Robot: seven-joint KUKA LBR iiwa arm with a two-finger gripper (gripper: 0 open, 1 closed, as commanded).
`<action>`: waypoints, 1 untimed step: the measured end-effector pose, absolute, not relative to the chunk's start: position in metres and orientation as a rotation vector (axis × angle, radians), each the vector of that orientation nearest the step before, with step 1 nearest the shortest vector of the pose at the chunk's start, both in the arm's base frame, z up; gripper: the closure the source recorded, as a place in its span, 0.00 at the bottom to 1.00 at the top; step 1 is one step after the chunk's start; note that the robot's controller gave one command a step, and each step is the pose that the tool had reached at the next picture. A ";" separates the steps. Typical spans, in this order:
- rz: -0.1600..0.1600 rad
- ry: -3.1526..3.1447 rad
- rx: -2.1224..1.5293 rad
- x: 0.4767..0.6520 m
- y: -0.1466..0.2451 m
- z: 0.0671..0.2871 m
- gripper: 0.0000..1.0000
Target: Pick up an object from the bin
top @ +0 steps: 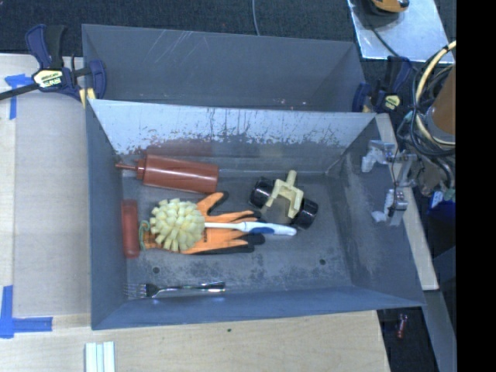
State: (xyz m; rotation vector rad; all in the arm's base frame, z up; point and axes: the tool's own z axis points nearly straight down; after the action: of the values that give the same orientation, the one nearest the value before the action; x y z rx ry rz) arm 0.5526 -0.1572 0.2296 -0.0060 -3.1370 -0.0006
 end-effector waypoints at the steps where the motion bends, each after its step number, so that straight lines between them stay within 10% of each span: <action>1: 0.002 -3.145 -0.001 0.554 -0.156 0.234 0.00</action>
Offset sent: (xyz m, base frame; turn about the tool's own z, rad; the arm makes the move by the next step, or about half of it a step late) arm 0.0162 0.0937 -0.0554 -0.0901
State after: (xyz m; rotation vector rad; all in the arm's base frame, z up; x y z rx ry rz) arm 0.5544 -0.1558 0.2342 -0.0006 -3.1455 0.0021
